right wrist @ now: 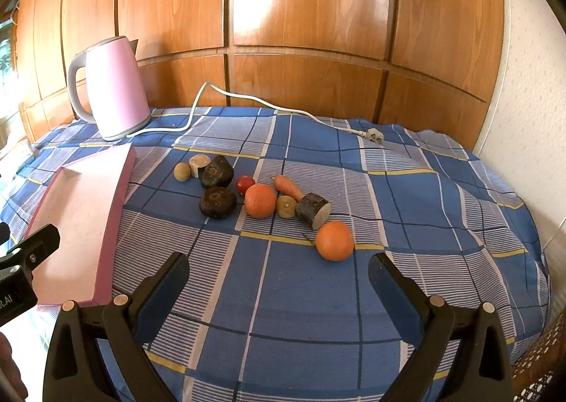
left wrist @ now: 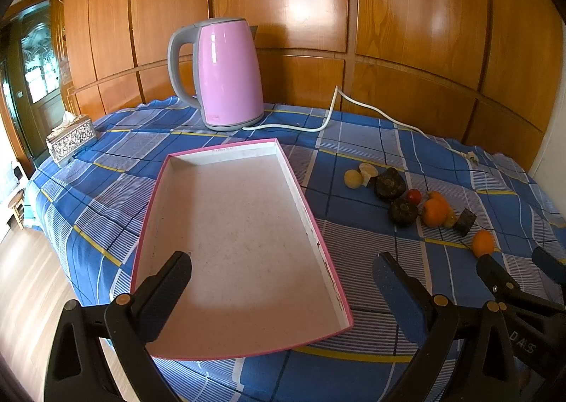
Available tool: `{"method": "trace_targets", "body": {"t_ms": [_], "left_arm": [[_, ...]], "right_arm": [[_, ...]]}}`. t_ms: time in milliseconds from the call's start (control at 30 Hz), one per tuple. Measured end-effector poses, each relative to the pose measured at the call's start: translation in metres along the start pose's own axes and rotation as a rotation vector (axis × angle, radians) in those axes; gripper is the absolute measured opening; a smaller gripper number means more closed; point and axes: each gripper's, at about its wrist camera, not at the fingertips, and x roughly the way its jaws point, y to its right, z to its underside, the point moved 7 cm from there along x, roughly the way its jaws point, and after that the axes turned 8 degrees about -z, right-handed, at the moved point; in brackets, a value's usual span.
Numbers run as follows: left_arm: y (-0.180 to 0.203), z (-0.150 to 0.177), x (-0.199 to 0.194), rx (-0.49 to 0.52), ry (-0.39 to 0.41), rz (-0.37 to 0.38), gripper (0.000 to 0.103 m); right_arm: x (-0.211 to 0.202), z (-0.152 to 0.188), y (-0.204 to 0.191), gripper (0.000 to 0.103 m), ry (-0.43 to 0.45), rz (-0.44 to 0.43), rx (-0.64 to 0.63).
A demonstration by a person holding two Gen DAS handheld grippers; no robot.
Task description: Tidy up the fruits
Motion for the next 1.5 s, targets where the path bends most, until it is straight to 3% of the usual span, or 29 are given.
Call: {"method": "trace_targets", "body": {"t_ms": [1100,1200,1333,1500], "left_arm": [[0.018,0.005,0.005,0.047,-0.033,0.022,0.103],[0.024,0.008,0.008,0.059,-0.052,0.06,0.103],[0.044,0.017,0.018,0.087,-0.163,0.223,0.103],[0.072,0.023,0.023,0.17,-0.207,0.278,0.101]], "right_arm": [[0.003,0.001,0.014,0.103,0.002,0.004,0.022],[0.005,0.003,0.02,0.103,-0.005,0.004,0.038],[0.009,0.004,0.038,0.103,-0.02,0.004,0.085],[0.014,0.009,0.088,0.103,-0.048,0.089,0.171]]}}
